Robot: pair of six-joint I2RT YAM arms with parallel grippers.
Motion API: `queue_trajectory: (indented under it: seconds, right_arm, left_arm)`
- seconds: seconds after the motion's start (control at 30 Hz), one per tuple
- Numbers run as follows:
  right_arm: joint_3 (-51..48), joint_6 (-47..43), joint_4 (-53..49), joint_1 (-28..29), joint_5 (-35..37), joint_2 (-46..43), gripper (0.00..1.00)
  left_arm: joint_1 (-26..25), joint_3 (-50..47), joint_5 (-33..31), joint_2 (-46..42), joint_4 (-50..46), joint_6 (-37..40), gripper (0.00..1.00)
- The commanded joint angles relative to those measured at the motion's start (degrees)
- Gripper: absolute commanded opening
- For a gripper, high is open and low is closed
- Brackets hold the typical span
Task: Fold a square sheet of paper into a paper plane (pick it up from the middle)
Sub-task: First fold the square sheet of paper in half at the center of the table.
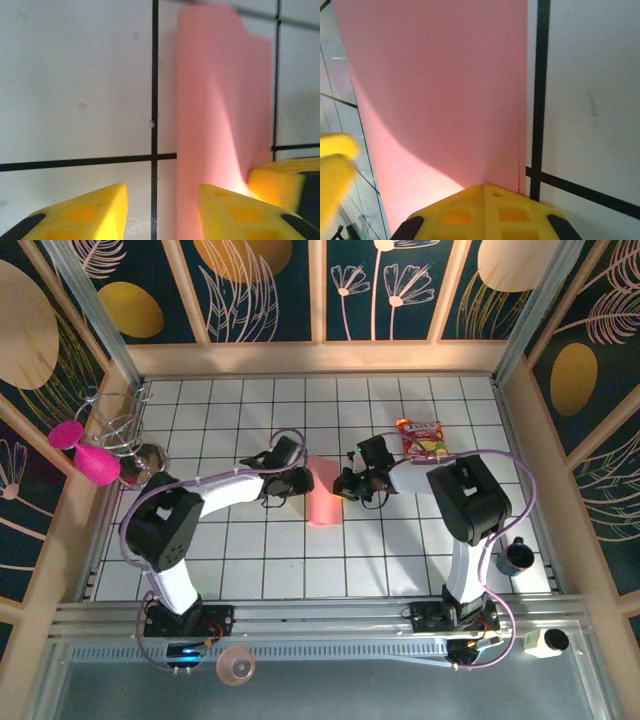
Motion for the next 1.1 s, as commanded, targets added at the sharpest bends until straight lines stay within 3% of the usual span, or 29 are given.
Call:
queue_trajectory:
  seconds: [0.0, 0.13, 0.23, 0.77, 1.07]
  right_arm:
    - [-3.53, -2.71, -8.58, 0.17, 8.21, 6.21, 0.04]
    - [-4.00, -3.43, -8.27, -0.17, 7.56, 6.09, 0.03]
    - [-4.20, -3.66, -8.04, -0.27, 7.12, 6.48, 0.02]
    - [-4.93, -3.74, -8.49, -0.32, 8.15, 6.87, 0.00]
    - [-5.30, -3.57, -8.09, -0.36, 8.51, 6.77, 0.00]
  left_arm:
    - [0.82, -0.18, -0.75, -6.25, 2.27, 1.51, 0.41]
    - [0.71, -1.22, 12.99, -5.22, 9.70, -0.17, 0.36]
    - [-0.42, -1.06, 17.13, -2.85, 12.54, -1.60, 0.32]
    - [-2.50, 6.58, 17.57, 8.95, 1.44, 1.35, 0.16]
    - [-3.06, 10.60, 13.83, 13.11, -4.03, 4.33, 0.10]
